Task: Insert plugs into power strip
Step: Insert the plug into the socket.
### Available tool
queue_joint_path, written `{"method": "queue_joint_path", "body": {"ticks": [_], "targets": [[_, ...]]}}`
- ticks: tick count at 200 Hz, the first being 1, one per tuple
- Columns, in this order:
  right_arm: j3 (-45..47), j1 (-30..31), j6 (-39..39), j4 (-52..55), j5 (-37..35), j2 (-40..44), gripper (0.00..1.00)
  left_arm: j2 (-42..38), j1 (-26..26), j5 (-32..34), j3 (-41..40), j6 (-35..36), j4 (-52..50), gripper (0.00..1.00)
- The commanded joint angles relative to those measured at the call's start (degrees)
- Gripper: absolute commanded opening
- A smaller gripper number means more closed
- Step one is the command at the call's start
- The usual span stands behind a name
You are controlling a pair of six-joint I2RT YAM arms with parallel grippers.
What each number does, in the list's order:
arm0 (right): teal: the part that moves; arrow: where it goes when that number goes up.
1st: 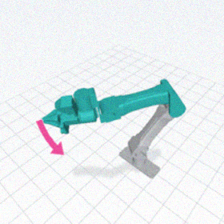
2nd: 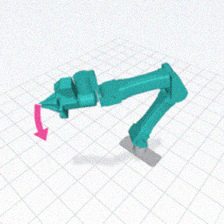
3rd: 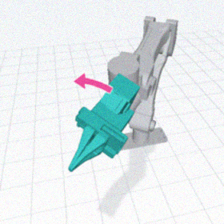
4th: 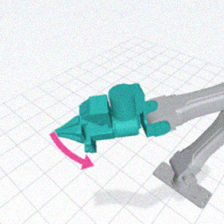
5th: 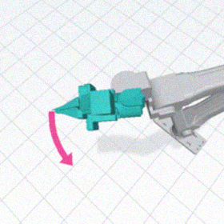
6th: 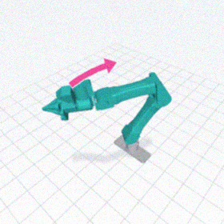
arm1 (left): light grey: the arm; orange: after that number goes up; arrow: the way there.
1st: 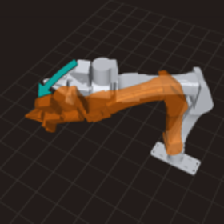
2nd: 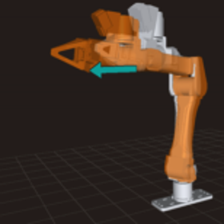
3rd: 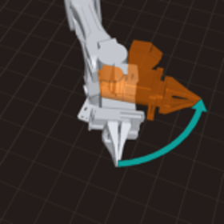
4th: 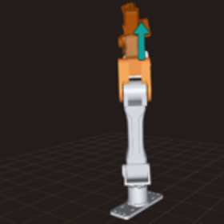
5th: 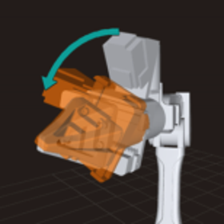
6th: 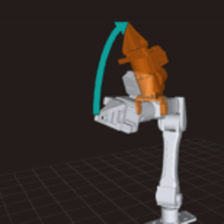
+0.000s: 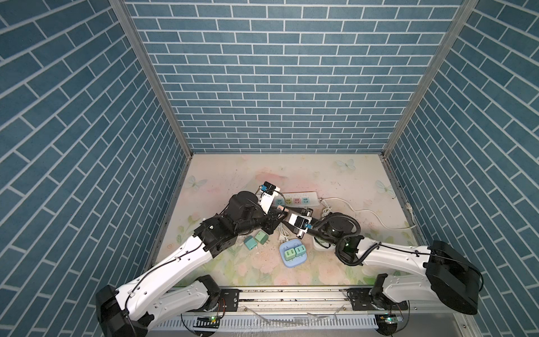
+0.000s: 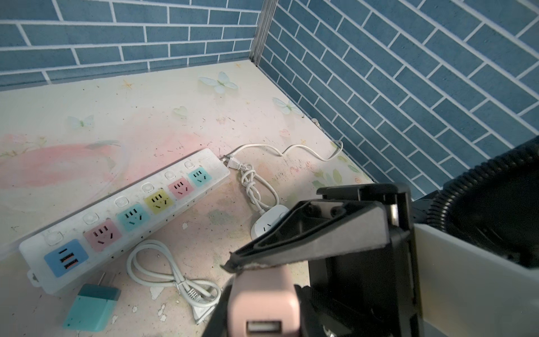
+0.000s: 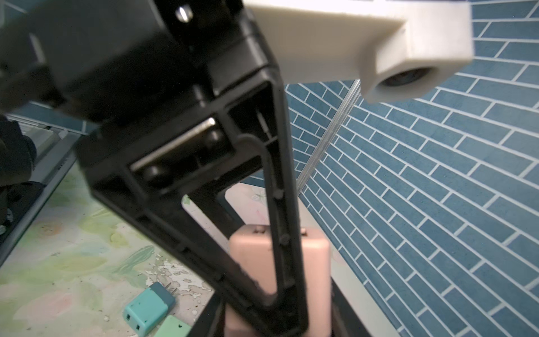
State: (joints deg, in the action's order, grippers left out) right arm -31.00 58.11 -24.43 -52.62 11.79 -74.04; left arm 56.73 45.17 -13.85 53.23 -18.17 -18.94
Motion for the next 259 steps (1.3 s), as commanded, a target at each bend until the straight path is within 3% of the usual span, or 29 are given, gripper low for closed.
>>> {"method": "queue_joint_path", "body": {"ticks": [1, 21, 51, 72, 103, 148, 167, 196, 222, 259], "targets": [[1.0, 0.1, 2.7, -2.5, -1.0, 1.3, 0.48, 1.0, -0.2, -0.4, 1.7, 3.2, -0.2, 0.21], [2.6, 0.2, 6.1, -3.5, -7.6, 2.7, 0.69, 2.2, -0.2, 1.3, 3.5, 4.4, -1.1, 0.15], [7.1, 0.0, 6.3, -5.0, -18.0, 5.2, 0.80, 3.7, -1.6, 3.0, 6.5, 5.3, -2.3, 0.09], [9.3, -1.7, 7.7, -4.3, -24.1, 7.7, 0.81, 4.0, -3.4, 3.6, 6.8, 7.1, -0.1, 0.00], [12.7, -10.5, 16.1, -2.6, -26.8, 11.0, 0.81, 3.7, -3.5, 8.5, 5.8, 14.8, 4.1, 0.00], [10.5, -24.5, 25.4, 10.7, -33.9, 9.0, 0.83, 7.5, -3.5, 5.4, 5.3, 35.2, 7.8, 0.00], [12.2, -30.3, 30.4, 9.9, -30.1, 7.6, 0.83, 10.6, -3.5, 4.5, 6.2, 40.2, 8.0, 0.00], [14.0, -37.9, 34.5, 8.0, -24.4, 4.9, 0.83, 19.6, -3.9, 4.7, 14.2, 41.9, 1.0, 0.00], [13.5, -41.0, 38.4, 6.1, -25.8, 0.5, 0.81, 27.8, -3.8, -1.1, 22.8, 48.8, -8.4, 0.00], [16.9, -42.8, 43.2, 1.9, -31.9, 1.4, 0.82, 32.6, -4.0, 2.6, 25.9, 57.8, -11.0, 0.00]]}}
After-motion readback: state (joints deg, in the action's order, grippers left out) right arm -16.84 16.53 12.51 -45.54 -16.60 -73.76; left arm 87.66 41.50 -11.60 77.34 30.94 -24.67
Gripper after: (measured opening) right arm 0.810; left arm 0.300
